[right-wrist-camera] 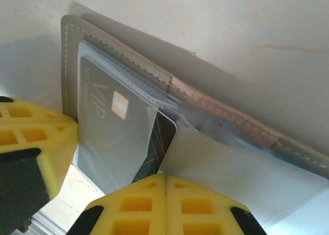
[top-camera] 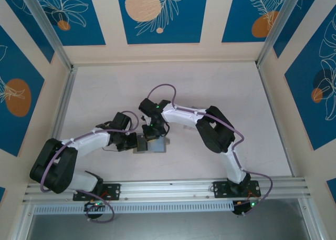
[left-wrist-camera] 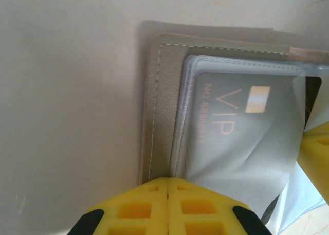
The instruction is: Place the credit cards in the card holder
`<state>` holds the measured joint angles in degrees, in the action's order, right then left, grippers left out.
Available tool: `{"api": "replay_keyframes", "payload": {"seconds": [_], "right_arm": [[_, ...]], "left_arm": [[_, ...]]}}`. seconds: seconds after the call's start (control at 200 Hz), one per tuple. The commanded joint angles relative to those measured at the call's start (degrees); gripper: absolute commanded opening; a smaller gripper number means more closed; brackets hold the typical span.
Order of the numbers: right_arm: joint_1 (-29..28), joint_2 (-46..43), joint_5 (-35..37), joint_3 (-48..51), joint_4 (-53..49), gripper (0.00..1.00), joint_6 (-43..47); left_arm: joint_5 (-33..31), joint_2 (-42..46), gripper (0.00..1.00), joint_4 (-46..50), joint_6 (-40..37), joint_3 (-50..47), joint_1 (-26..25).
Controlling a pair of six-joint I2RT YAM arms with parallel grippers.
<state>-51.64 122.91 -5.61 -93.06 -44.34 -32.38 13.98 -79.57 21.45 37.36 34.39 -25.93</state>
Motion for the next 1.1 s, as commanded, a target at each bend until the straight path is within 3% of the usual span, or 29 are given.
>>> {"api": "replay_keyframes", "payload": {"seconds": [0.0,0.255,0.495,0.645,0.805,1.095], "right_arm": [[-1.0,2.0,-4.3,-1.9,1.2,0.00,-0.7],[-1.9,0.4,-7.0,1.0,4.8,0.00,-4.6],[-2.7,-3.9,-2.8,7.8,10.2,0.16,-10.0],[-2.7,-6.8,1.3,11.9,12.1,0.18,-12.6],[-2.0,-7.9,0.5,14.2,13.6,0.21,-12.8],[-1.2,-6.7,-0.7,15.1,14.4,0.19,-12.8]], "left_arm": [[-2.2,-2.7,0.06,-0.9,-0.7,-3.2,0.0],[-1.9,-2.3,0.09,-0.9,-0.5,-2.9,0.0],[-1.2,-2.4,0.14,-1.8,0.2,-3.0,-0.3],[-0.8,-0.2,0.19,-1.6,0.6,-3.1,-0.3],[0.8,2.1,0.23,-2.6,1.1,-3.6,-0.3],[-5.4,10.7,0.16,2.9,4.3,-4.0,-0.2]]}}
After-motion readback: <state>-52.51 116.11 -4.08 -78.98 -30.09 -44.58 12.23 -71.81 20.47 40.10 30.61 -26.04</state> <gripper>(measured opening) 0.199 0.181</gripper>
